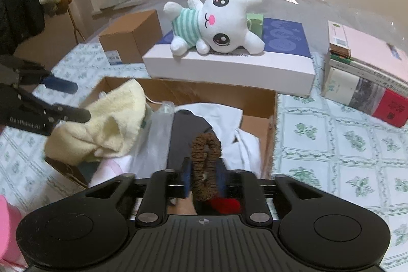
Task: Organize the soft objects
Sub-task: 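Open the left tool to drop the towel while the right tool releases the hair tie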
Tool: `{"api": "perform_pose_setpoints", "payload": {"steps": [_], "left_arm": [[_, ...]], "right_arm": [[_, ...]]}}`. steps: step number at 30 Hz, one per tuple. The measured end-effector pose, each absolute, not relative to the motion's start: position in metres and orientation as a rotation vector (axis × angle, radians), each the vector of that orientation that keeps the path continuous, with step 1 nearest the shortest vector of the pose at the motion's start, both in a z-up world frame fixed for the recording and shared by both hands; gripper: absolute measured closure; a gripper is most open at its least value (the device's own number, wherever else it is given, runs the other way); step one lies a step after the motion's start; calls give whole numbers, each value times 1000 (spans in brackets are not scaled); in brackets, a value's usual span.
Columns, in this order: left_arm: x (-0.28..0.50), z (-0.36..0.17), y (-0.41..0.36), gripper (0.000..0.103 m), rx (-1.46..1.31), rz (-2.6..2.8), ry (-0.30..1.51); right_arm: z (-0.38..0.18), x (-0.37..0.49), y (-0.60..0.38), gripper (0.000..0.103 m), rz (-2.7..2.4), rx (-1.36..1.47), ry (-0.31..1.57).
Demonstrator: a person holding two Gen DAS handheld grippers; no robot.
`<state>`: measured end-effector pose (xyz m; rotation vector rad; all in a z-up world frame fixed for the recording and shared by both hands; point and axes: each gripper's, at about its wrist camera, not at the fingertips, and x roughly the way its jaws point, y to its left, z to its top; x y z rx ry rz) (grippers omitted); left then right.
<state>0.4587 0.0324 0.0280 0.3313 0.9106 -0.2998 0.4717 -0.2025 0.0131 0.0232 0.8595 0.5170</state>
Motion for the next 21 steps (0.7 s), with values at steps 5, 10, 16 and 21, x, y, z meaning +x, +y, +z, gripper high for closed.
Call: {"api": "perform_pose_setpoints", "payload": {"steps": [5, 10, 16, 21], "left_arm": [[452, 27, 39, 33, 311, -294, 896], [448, 24, 41, 28, 305, -290, 893], [439, 29, 43, 20, 274, -273, 882], [429, 35, 43, 17, 270, -246, 877]], "right_arm": [[15, 472, -205, 48, 492, 43, 844], [14, 470, -208, 46, 468, 47, 858], [17, 463, -208, 43, 448, 43, 869], [28, 453, -205, 41, 446, 28, 872]]}}
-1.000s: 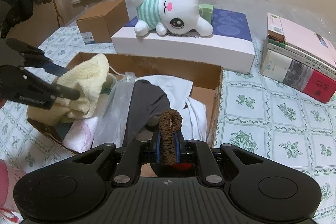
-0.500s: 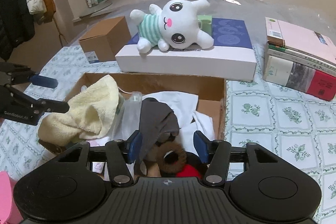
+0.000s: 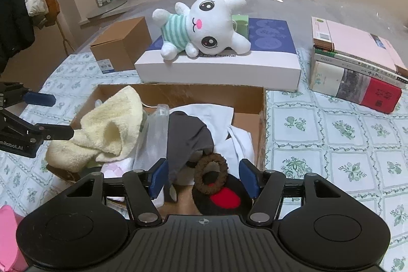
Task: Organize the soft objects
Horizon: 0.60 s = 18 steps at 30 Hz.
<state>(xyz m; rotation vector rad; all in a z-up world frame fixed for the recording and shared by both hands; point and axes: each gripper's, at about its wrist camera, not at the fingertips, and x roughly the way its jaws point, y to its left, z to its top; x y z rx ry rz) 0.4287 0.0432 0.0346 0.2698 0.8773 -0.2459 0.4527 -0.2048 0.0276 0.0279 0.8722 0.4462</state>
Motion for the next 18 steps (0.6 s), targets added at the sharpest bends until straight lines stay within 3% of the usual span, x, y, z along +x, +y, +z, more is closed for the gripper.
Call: {"api": "perform_pose_setpoints", "payload": {"steps": [13, 18], "left_arm": [[387, 66, 50, 0, 177, -177, 828], [367, 83, 56, 0, 120, -144, 795]], "right_arm": [[61, 415, -203, 38, 422, -3, 866], [76, 394, -201, 37, 422, -7, 855]]}}
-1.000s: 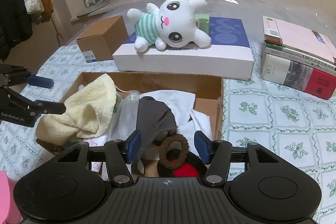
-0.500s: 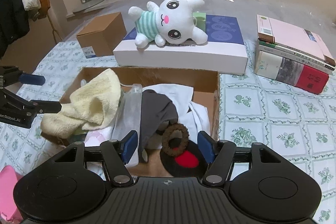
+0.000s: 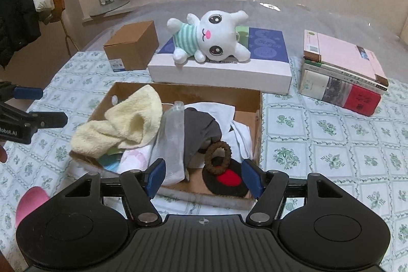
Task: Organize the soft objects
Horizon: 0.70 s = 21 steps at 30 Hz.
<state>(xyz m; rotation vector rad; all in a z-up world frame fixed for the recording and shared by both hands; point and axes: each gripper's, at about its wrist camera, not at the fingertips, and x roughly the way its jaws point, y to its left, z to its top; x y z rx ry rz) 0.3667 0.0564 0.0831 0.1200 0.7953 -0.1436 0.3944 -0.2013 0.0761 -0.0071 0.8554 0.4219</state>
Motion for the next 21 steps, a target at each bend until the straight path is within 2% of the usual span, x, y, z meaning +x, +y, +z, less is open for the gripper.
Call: {"api": "perform_pose_setpoints", "payload": {"steps": [10, 21], "left_arm": [[302, 118, 57, 0, 45, -153, 679], [203, 145, 37, 1, 14, -173, 480]], "right_arm": [[104, 346, -203, 37, 435, 14, 815], [132, 264, -209, 37, 453, 44, 678]]}}
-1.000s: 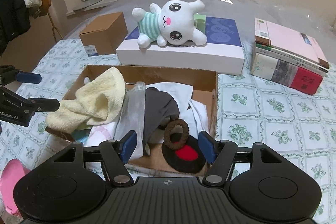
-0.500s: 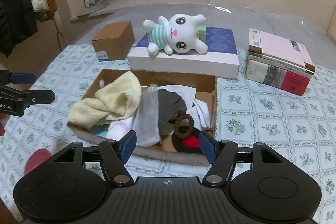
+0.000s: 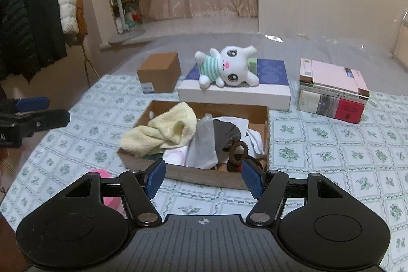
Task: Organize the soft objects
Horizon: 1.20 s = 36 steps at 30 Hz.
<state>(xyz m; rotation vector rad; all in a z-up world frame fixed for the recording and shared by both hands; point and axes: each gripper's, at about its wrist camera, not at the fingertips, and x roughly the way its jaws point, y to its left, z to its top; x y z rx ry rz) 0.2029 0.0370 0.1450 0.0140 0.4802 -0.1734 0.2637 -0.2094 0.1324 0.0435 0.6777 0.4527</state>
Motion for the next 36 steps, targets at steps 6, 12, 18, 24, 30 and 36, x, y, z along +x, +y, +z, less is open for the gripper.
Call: {"api": "perform_pose_setpoints", "payload": {"steps": [6, 12, 18, 24, 30, 36], "left_arm": [[152, 143, 26, 2, 52, -173, 413], [107, 133, 20, 2, 27, -160, 380], [73, 119, 15, 1, -27, -87, 388], [51, 96, 15, 1, -41, -30, 457], [28, 69, 16, 2, -68, -8, 533], [12, 47, 12, 2, -100, -3, 607]], "right_arm": [[138, 219, -223, 37, 447, 94, 611], [135, 179, -238, 35, 407, 161, 558], [126, 146, -243, 12, 365, 169, 520], [110, 120, -247, 11, 315, 172, 544], [90, 92, -250, 11, 281, 172, 574], [69, 69, -242, 11, 272, 121, 614]]}}
